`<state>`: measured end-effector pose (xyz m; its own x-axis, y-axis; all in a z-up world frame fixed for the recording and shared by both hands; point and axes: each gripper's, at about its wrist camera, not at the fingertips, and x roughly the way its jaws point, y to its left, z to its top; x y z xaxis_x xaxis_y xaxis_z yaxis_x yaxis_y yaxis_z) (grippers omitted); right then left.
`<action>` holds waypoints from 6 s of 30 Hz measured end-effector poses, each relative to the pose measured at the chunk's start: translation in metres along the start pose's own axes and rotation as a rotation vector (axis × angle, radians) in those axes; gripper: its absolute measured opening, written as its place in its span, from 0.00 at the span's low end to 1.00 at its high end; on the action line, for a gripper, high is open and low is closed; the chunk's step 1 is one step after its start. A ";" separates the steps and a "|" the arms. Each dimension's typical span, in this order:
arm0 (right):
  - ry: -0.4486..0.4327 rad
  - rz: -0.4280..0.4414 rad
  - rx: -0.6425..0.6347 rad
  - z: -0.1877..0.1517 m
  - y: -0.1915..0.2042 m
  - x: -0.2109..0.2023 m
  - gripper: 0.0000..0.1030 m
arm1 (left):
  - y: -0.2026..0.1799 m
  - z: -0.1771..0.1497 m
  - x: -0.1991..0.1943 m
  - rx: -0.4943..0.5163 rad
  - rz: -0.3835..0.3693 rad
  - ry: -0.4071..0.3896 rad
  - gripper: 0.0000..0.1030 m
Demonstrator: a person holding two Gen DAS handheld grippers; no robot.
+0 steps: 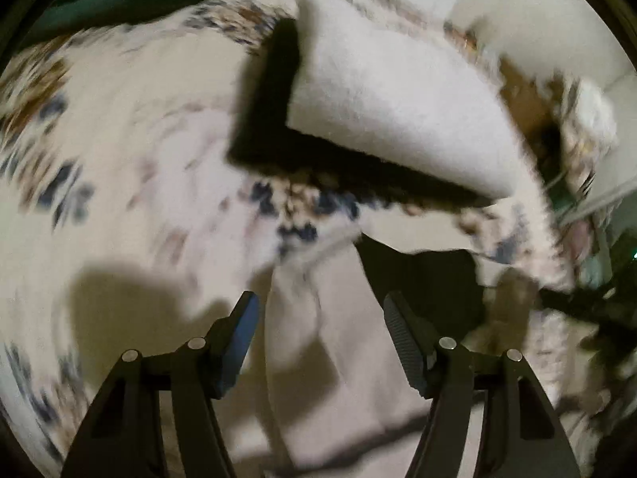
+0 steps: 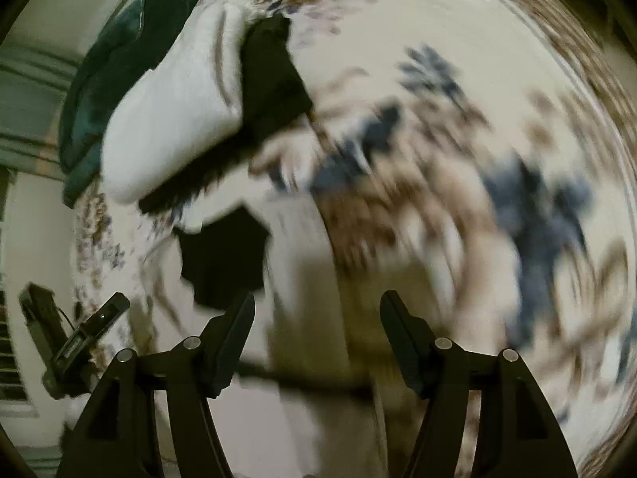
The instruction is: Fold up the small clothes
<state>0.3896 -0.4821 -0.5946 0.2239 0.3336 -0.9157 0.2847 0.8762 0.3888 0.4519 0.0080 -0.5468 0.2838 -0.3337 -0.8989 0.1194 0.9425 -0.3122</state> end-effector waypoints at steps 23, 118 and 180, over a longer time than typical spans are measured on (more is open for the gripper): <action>-0.110 -0.027 -0.294 -0.091 0.043 -0.061 0.04 | 0.009 -0.133 -0.125 -0.075 -0.158 -0.167 0.10; 0.027 0.238 0.378 -0.126 -0.107 -0.013 0.69 | 0.085 -0.149 -0.049 -0.425 -0.283 0.072 0.54; -0.077 0.062 -0.012 0.232 0.117 0.004 0.50 | 0.019 0.210 -0.039 -0.018 0.059 -0.237 0.42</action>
<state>0.6396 -0.4591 -0.5293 0.3117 0.3600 -0.8794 0.2568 0.8591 0.4427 0.6432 0.0352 -0.4532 0.5050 -0.2710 -0.8195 0.0793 0.9600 -0.2686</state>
